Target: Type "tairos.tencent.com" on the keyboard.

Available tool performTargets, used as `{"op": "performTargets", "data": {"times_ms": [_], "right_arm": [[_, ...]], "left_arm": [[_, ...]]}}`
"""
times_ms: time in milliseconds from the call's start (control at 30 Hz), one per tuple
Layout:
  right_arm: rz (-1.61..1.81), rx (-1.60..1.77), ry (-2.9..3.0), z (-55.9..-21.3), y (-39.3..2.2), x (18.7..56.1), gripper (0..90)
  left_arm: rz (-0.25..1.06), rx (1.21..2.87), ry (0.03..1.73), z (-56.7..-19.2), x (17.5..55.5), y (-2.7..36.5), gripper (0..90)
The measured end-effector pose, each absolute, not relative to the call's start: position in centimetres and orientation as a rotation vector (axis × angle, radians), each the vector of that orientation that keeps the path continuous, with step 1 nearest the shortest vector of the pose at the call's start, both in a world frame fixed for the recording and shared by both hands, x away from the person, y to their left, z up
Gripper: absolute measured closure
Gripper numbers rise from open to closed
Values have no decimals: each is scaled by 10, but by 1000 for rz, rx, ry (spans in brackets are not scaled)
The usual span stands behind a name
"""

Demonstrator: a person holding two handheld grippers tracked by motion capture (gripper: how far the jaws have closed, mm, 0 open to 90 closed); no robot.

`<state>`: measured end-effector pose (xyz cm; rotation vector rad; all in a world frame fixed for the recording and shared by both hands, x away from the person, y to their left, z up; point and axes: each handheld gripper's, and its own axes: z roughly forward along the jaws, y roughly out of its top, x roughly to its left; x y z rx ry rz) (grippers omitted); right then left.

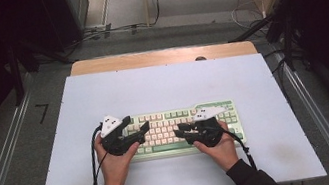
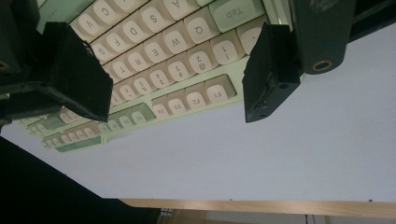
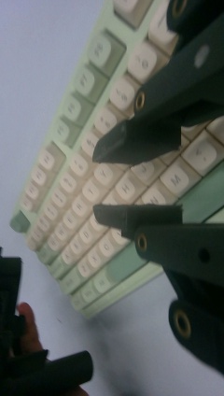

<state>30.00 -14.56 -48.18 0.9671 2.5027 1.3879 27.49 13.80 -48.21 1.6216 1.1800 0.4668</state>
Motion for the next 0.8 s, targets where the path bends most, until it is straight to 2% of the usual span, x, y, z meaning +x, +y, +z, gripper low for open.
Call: {"op": "performTargets", "data": {"times_ms": [100,167,333,400,667,733,800], "right_arm": [[1404,1014,2448,-479,-152,303,479],[1422,1041,2421,-477,-156,305,466],[1435,1066,2408,-477,-162,307,461],[1433,1064,2409,-477,-162,307,461],[1421,1057,2416,-478,-162,306,464],[1422,1061,2415,-477,-163,306,466],[1417,1061,2416,-478,-163,306,468]], "left_arm": [[467,1627,1174,-482,274,137,258],[453,1626,1163,-481,273,136,288],[425,1623,1154,-481,270,132,297],[426,1624,1141,-480,269,133,395],[404,1728,1116,-483,267,131,634],[351,1753,1091,-481,264,129,789],[338,1791,1065,-481,261,125,900]]}}
